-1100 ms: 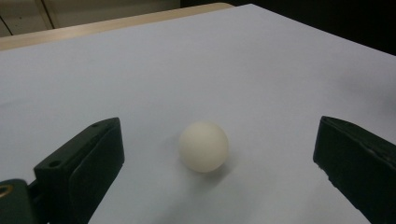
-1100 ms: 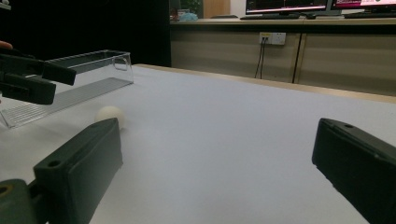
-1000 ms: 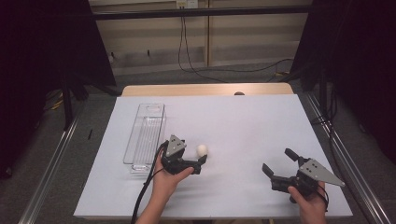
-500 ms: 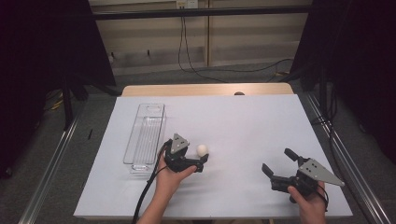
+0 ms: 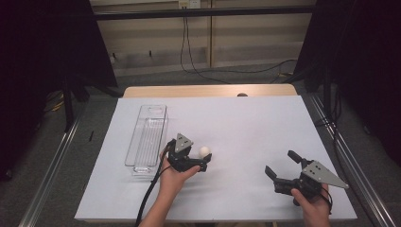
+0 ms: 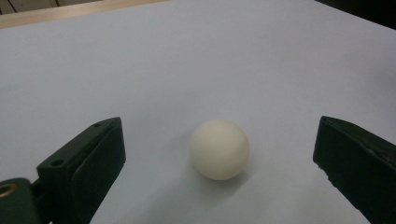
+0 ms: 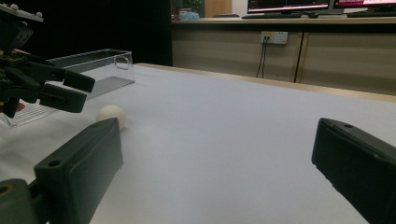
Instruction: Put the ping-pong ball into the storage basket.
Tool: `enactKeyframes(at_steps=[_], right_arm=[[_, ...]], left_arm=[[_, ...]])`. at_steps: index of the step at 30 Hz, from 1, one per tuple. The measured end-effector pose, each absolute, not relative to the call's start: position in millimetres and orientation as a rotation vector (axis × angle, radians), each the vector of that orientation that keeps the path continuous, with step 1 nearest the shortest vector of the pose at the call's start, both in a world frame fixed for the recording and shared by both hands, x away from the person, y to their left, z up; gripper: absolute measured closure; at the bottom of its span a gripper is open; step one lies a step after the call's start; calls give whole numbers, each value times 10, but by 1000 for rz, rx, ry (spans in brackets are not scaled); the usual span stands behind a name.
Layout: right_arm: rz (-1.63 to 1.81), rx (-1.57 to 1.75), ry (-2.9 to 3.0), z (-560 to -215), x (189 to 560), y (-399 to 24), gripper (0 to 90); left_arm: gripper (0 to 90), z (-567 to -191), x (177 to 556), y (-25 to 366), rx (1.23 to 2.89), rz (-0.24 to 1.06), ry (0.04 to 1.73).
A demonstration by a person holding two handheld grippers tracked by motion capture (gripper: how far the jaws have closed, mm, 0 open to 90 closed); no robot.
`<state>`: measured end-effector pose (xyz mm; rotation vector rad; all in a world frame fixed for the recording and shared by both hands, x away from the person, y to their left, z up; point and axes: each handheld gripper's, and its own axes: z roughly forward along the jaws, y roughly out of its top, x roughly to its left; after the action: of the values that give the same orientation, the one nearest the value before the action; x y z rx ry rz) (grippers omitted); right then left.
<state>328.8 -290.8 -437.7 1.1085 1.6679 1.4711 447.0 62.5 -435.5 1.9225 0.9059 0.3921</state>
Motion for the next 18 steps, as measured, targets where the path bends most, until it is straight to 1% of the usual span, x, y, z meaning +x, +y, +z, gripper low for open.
enactKeyframes(at_steps=[18], right_arm=[[1474, 1114, 1663, -4377, 3291, -2906, 14]], left_arm=[[38, -4411, 4552, 603, 1941, 405, 931]])
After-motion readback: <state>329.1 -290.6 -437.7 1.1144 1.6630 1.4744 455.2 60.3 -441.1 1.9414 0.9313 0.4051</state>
